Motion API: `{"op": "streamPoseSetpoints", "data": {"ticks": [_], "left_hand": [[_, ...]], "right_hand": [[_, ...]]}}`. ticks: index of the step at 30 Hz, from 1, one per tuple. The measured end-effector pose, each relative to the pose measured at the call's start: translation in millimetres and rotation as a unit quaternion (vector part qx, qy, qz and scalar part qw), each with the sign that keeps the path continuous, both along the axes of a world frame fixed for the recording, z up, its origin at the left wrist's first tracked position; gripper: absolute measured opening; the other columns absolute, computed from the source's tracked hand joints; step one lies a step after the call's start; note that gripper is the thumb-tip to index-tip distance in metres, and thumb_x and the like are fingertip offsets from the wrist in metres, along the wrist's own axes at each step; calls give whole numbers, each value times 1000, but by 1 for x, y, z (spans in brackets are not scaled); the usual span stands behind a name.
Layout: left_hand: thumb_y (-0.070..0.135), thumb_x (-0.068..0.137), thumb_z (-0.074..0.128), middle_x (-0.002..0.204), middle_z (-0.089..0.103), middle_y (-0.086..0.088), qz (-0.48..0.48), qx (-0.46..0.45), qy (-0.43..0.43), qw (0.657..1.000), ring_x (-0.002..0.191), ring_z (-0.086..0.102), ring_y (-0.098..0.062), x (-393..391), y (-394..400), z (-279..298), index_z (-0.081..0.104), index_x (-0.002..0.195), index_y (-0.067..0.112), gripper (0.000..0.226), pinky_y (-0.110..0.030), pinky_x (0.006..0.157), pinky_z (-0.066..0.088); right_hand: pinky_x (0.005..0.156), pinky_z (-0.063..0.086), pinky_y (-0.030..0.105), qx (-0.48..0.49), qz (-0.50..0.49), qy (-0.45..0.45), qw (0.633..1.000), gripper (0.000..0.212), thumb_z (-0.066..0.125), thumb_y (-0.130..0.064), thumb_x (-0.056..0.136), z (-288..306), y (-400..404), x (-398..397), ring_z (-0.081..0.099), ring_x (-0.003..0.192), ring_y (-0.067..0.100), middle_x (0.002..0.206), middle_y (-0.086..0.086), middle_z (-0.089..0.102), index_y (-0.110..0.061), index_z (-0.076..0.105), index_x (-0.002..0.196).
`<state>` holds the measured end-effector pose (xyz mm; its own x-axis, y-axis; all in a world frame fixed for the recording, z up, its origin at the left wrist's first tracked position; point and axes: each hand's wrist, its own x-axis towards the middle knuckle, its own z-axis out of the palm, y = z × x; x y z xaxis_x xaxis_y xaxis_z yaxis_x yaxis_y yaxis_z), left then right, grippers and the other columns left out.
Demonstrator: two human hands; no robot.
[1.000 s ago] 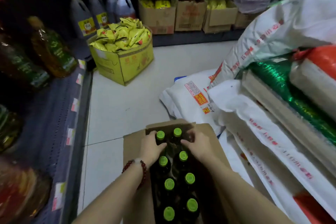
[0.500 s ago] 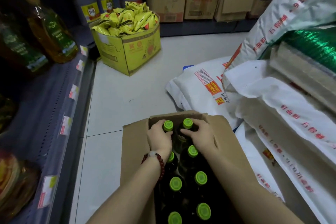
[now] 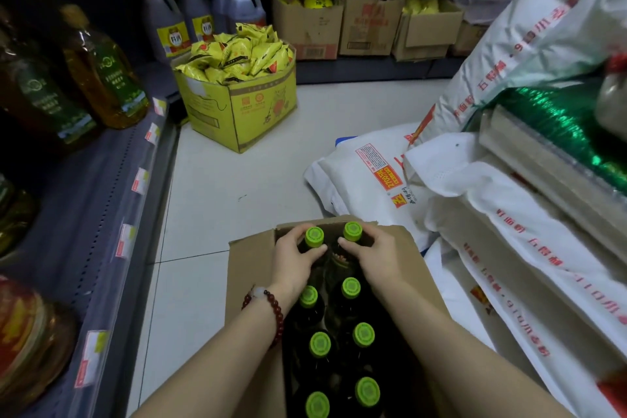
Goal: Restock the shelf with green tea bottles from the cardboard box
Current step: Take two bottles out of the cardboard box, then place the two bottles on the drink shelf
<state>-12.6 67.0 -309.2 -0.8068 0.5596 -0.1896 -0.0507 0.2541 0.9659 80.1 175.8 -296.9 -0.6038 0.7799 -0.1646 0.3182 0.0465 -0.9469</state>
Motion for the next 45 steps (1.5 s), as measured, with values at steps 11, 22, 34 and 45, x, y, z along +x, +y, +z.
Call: {"op": "streamPoseSetpoints", "data": {"ticks": [11, 22, 34, 45], "left_hand": [[1, 74, 75, 84, 70, 4, -37, 56, -26, 997, 80, 63, -10, -2, -21, 253, 67, 86, 21, 24, -23, 77, 52], [7, 70, 79, 85, 72, 3, -65, 86, -38, 993, 77, 66, -9, 6, -76, 589, 72, 90, 15, 23, -21, 71, 54], [7, 68, 81, 69, 74, 16, -52, 174, 70, 981, 66, 67, 5, 47, -169, 841, 72, 75, 24, 20, -11, 61, 51], [9, 64, 83, 85, 76, -13, 51, 194, 60, 978, 79, 72, -26, 113, -318, 939, 77, 85, 8, 21, -37, 79, 58]], "right_hand": [[77, 53, 36, 33, -29, 21, 999, 17, 75, -8, 76, 247, -21, 0, 65, 80, 24, 80, 5, 70, -20, 66, 83], [59, 46, 12, 47, 37, 73, 996, 16, 73, -1, 80, 600, -57, 16, 54, 53, -8, 66, -2, 60, -12, 63, 73], [74, 52, 27, 94, 91, 175, 976, 10, 77, -10, 78, 835, -152, 55, 61, 75, 12, 79, 0, 69, -11, 69, 84], [73, 57, 29, 117, 231, 206, 944, 10, 79, -18, 76, 931, -269, 95, 71, 76, 12, 83, 2, 77, -13, 76, 84]]}}
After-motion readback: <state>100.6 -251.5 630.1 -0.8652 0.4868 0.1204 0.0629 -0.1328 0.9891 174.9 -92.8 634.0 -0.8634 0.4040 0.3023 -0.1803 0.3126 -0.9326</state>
